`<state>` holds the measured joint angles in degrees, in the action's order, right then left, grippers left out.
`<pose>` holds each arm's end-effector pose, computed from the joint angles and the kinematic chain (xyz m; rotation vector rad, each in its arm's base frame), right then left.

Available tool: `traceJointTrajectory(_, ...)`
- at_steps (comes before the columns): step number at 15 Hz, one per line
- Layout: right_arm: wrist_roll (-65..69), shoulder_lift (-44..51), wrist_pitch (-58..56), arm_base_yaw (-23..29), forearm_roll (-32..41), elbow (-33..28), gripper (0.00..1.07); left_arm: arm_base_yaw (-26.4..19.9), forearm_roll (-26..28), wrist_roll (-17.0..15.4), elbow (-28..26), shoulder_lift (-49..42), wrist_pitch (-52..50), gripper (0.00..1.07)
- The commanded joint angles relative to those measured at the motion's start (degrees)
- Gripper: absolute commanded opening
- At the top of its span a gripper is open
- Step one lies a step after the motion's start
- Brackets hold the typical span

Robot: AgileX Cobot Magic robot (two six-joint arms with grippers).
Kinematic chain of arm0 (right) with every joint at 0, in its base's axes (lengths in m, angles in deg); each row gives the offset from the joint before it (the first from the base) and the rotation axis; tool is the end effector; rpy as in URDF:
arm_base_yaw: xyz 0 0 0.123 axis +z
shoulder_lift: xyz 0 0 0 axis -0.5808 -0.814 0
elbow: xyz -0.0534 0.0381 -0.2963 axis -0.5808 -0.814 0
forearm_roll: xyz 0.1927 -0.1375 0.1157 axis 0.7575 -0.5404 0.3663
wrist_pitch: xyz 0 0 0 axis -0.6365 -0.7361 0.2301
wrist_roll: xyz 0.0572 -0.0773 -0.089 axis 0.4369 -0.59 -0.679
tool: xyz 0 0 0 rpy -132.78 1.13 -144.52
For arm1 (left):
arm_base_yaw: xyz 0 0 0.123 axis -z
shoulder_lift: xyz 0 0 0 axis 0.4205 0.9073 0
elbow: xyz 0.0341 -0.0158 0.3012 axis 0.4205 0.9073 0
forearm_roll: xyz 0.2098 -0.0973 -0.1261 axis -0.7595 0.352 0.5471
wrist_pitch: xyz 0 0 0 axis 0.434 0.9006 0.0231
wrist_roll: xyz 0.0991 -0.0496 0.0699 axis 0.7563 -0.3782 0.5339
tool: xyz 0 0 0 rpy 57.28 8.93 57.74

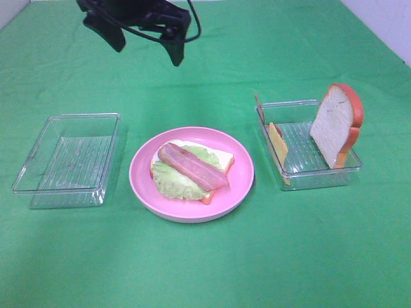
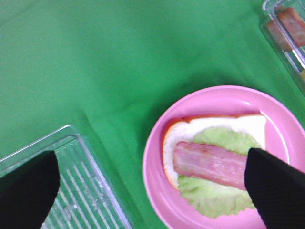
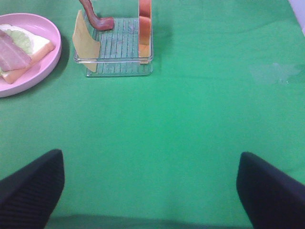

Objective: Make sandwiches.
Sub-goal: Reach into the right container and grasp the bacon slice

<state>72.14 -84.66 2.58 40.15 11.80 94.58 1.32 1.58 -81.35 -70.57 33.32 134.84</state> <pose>0.0231 -0.0033 0.2454 -0.0479 2.1343 0.0141 0.4594 -0.2260 0.2746 0.5352 2.6677 -0.1524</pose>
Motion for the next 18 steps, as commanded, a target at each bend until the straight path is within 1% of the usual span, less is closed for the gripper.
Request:
traceJointTrajectory(1,-0.52,1.49,0.69,-0.11,0.29,-0.17,0.94,-4.18,0.00,-0.46,6.25,-6.53,6.19,1.01)
traceJointTrajectory(4,-0.52,1.49,0.69,-0.11,0.29,-0.17,0.94,-10.77,0.00,0.40,17.82,-16.67,6.19,1.01)
traceJointTrajectory(5,-0.52,1.49,0.69,-0.11,0.29,-0.17,0.94,-13.98,0.00,0.57,24.69,-21.89,6.19,1.01)
traceJointTrajectory(8,-0.52,1.49,0.69,-0.11,0.29,-0.17,0.94,-18.51,-0.40,0.52,38.39,-32.60,6.19,1.01)
traceJointTrajectory(11,-0.52,1.49,0.69,-0.11,0.29,-0.17,0.94,-19.77,-1.20,-0.17,51.68,-44.40,6.13,1.01)
traceJointTrajectory(12,-0.52,1.49,0.69,-0.11,0.29,-0.17,0.94,-19.77,-1.20,-0.34,53.86,-46.12,6.13,1.01)
traceJointTrajectory(14,-0.52,1.49,0.69,-0.11,0.29,-0.17,0.94,-19.77,-1.15,-0.97,61.82,-54.77,6.13,1.01)
traceJointTrajectory(15,-0.52,1.49,0.69,-0.11,0.29,-0.17,0.94,-19.77,-1.15,-1.09,65.37,-59.82,6.02,1.01)
traceJointTrajectory(16,-0.52,1.49,0.69,-0.11,0.29,-0.17,0.94,-19.77,-1.15,-1.15,72.36,-69.33,3.50,1.01)
traceJointTrajectory(17,-0.52,1.49,0.69,-0.11,0.29,-0.17,0.94,-19.77,-1.15,-1.15,76.49,-76.15,1.03,1.01)
traceJointTrajectory(18,-0.52,1.49,0.69,-0.11,0.29,-0.17,0.94,-19.77,-1.15,-1.15,79.30,-81.42,-1.09,1.01)
